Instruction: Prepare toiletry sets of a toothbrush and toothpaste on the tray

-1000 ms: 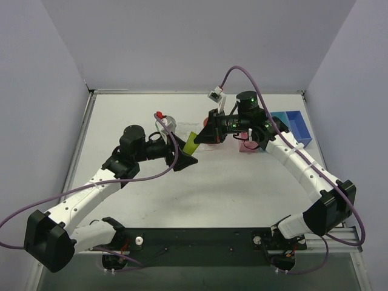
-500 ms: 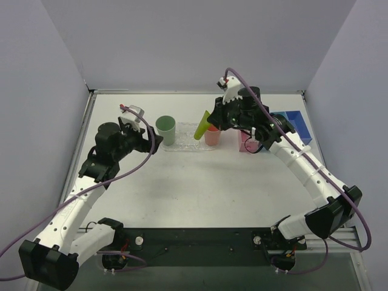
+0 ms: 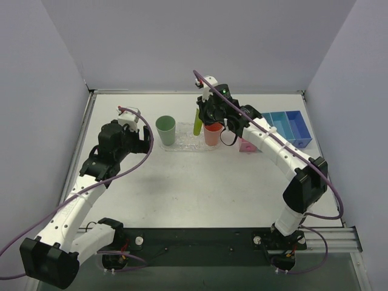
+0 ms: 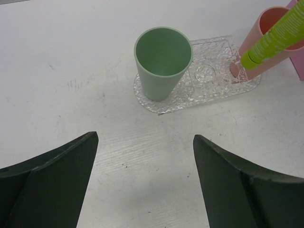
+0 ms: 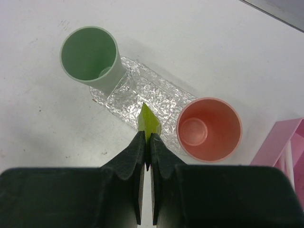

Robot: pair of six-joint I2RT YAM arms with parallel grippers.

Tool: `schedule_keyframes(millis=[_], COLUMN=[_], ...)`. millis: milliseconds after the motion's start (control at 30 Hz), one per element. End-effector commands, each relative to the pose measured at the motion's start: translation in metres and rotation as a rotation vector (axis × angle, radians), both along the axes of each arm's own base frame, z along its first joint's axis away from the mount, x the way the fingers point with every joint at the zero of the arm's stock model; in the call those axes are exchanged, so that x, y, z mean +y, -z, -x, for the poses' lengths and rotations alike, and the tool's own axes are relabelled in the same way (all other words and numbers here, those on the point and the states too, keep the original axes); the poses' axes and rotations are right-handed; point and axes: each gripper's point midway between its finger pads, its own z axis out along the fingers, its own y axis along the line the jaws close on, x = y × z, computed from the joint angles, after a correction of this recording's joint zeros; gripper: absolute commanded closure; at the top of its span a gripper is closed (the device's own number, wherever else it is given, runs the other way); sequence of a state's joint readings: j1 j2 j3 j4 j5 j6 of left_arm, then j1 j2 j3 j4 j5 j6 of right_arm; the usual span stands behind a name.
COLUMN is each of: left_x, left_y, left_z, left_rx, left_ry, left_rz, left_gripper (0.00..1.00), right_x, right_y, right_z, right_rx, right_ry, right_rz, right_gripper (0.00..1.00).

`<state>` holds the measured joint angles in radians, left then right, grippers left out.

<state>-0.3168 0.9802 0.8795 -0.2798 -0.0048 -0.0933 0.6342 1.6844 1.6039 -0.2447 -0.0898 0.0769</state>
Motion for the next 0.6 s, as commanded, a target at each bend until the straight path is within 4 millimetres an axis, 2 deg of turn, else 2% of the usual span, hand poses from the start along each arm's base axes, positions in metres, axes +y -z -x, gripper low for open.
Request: schedule_keyframes(millis=[0,567], left_x=[0.006,0.004], left_y=[-0.017,-0.011], left_z=[-0.007,-0.009], left_rx=[-0.039,-0.023], left_ry=[-0.032,-0.031], left_rz=[-0.012,-0.032], left_gripper=[0.08,0.08], right_x=[0.009,0.022], right_y=[-0.037,-0.028], right_z=[-0.023,-0.048], right_rx=[-0.129,-0.16], right_ry=[0.051,0.073], right_rz=[-0.028,-0.022], right_gripper=[1.0,1.0])
